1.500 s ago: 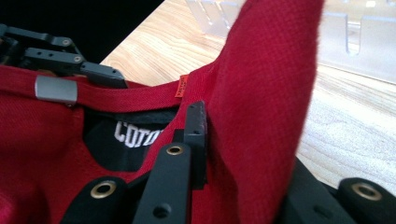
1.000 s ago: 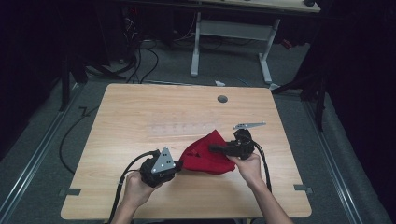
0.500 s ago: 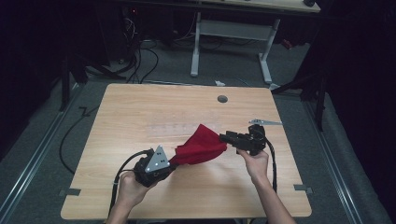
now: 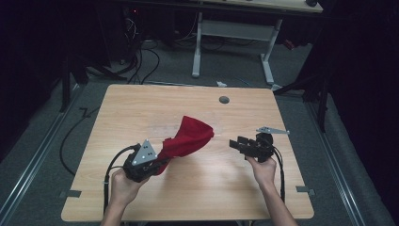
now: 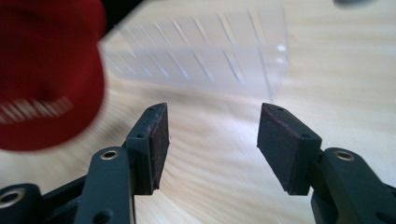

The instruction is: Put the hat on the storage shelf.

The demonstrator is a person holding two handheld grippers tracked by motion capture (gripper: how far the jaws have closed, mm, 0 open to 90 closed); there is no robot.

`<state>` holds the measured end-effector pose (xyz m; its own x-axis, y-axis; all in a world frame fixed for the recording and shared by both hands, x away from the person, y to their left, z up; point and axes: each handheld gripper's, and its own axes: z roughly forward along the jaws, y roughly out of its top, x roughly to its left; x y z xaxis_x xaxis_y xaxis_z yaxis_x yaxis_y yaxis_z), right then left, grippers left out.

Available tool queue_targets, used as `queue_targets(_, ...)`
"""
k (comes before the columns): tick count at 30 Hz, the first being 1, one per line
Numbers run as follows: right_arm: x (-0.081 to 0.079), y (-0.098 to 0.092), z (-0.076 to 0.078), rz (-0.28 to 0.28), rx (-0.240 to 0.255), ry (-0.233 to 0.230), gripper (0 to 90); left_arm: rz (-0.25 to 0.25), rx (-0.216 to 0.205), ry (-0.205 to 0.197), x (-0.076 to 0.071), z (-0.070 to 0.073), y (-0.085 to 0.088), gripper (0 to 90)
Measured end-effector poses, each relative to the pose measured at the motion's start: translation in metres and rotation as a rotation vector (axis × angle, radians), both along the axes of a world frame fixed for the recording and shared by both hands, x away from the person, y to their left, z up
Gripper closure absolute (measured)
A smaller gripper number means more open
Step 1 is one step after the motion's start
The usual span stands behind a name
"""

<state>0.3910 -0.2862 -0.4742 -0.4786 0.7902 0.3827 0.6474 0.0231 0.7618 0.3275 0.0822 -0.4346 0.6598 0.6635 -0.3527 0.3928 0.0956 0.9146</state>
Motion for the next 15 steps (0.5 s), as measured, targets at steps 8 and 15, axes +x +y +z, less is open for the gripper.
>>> queue_targets(8,-0.004,0.005,-0.043,-0.042,-0.175,0.051,41.6,0.057,-0.071,0.022,0.014,0.005,0.016,85.0)
queue_targets(15,-0.006,0.013,-0.053,-0.052,-0.296,0.020,40.2,0.111,-0.130,0.018,0.022,0.011,0.028,84.9)
